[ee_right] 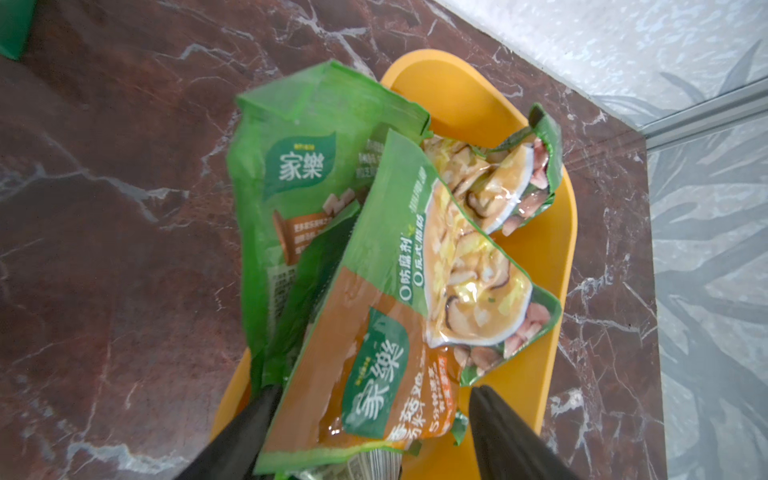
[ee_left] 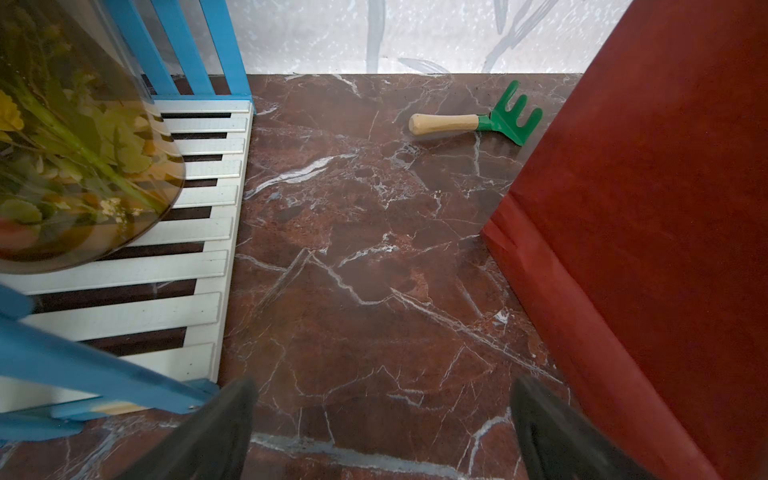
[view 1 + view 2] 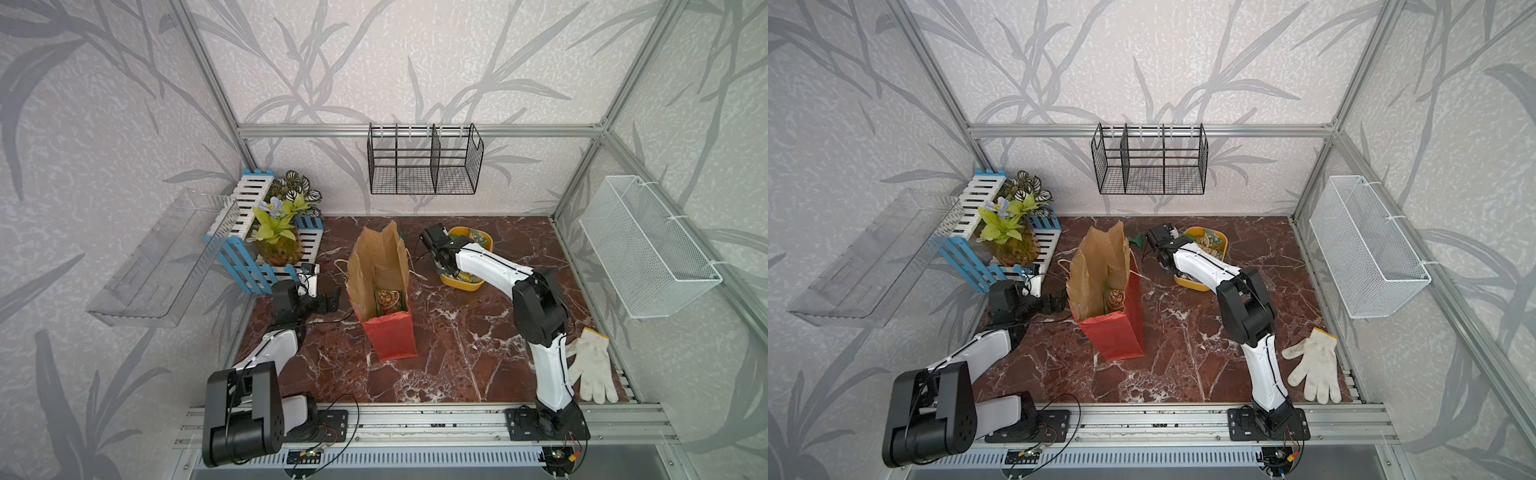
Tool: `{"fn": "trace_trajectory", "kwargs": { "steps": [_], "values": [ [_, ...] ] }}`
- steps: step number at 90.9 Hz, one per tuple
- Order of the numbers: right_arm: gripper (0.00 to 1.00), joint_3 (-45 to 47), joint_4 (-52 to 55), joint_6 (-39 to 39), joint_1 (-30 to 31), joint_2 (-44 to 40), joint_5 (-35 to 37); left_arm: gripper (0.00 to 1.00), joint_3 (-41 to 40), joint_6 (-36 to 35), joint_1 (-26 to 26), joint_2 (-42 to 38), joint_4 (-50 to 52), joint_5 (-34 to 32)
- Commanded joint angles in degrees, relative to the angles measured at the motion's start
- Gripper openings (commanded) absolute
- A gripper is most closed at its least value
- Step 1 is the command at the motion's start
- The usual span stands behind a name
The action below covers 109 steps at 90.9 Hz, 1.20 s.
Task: Place the condiment packets inside the bag
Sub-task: Pick up the condiment packet from the storage box.
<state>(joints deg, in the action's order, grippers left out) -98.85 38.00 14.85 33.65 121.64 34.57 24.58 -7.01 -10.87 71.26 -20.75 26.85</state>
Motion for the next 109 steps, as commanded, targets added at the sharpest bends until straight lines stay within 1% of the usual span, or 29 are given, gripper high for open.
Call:
{"fn": "trace_trajectory", "kwargs": {
  "steps": [1, 14, 26, 41, 53, 70, 81, 92, 101, 109],
  "values": [
    [0.72, 0.9, -0.2, 0.6, -0.7, -2.9, 2.6, 1.00, -0.1, -0.7, -0.1, 0.1, 0.0, -0.2],
    [0.65, 2.5, -2.0, 0.7, -1.1, -4.4, 4.2, 1.00, -0.2, -0.7, -0.1, -0.1, 0.0, -0.1],
    [0.55, 4.0, -4.6, 0.9, -1.6, -5.8, 5.2, 1.00, -0.2, -0.7, -0.1, -0.1, -0.1, -0.1],
    [0.31, 5.1, -7.6, 0.7, -1.9, -7.0, 6.3, 1.00, -0.3, -0.8, -0.1, -0.4, -0.2, -0.2],
    [0.17, 5.2, -8.5, 1.5, -2.2, -7.5, 6.9, 1.00, -0.4, -0.8, -0.1, -0.3, -0.2, -0.2],
    [0.13, 6.7, -9.0, 2.9, -2.6, -9.4, 8.8, 1.00, -0.3, -0.7, -0.1, -0.3, -0.2, -0.1],
    [0.07, 8.9, -9.1, 4.9, -3.7, -11.5, 9.1, 1.00, -0.3, -0.7, -0.1, -0.4, -0.1, 0.0],
    [0.00, 12.5, -9.7, 7.3, -5.1, -15.0, 7.9, 1.00, -0.4, -0.6, -0.2, -0.4, -0.2, 0.2],
    [0.00, 14.8, -10.0, 8.6, -6.1, -17.4, 5.9, 1.00, -0.3, -0.6, -0.1, -0.3, -0.3, 0.2],
    [0.10, 15.8, -10.0, 9.4, -6.8, -18.2, 5.1, 1.00, -0.4, -0.6, -0.2, -0.4, -0.3, 0.1]
  ]
}}
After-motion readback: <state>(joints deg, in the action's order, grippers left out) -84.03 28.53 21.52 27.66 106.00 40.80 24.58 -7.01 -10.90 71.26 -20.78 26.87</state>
